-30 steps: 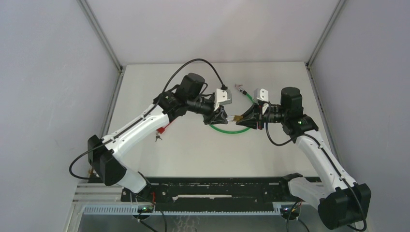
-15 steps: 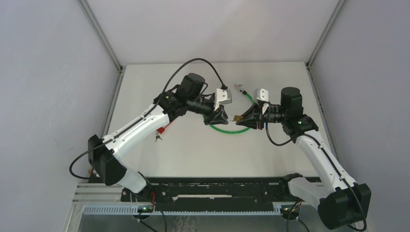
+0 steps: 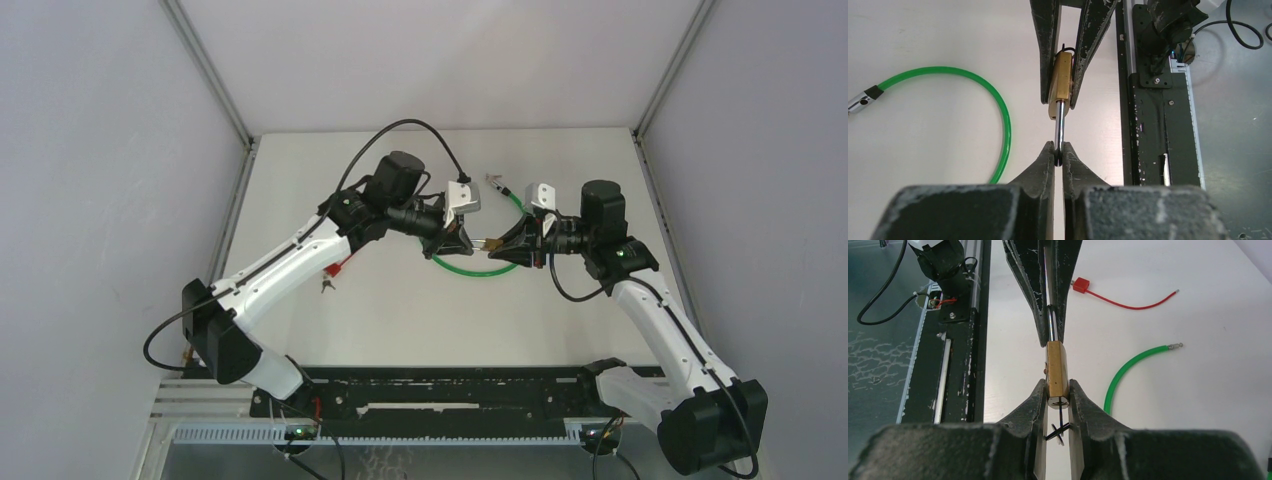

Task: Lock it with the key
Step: Lock the lock.

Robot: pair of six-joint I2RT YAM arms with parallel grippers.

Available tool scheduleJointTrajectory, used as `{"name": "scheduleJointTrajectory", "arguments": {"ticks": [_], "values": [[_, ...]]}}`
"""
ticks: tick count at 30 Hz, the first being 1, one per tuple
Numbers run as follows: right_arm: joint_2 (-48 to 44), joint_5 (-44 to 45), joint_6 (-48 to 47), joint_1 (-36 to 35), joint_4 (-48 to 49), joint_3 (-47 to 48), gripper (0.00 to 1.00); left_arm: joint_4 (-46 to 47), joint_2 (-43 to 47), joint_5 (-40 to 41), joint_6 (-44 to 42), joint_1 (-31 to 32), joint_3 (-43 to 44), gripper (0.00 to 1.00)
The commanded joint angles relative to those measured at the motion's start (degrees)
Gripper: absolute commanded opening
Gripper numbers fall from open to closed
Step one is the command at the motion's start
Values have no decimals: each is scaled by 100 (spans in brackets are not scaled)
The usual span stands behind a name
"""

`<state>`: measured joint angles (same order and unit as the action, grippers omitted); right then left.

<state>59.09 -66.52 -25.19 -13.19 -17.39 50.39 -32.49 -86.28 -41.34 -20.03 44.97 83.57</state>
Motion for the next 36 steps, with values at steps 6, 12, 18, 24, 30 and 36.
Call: {"name": "scheduleJointTrajectory", "arguments": {"ticks": [6, 12, 18, 24, 30, 36], "values": [[-29, -93, 42, -51, 241, 226, 0, 462, 81, -238, 441, 85, 98, 0], [-116, 168, 115, -165, 374, 186, 0, 736, -47, -495, 812, 135, 13, 0], [-153, 175, -88, -219, 352, 129, 0, 868, -60, -499, 906, 152, -6, 0], [-112, -123, -283, -173, 130, 197, 0, 619, 39, -125, 329, 179, 4, 0], [-169, 133, -477, -31, 7, 216, 0, -101, 86, -75, -269, 179, 181, 1], [-132, -36, -411, -17, 20, 209, 0, -130, 118, 30, -352, 179, 166, 1]]}}
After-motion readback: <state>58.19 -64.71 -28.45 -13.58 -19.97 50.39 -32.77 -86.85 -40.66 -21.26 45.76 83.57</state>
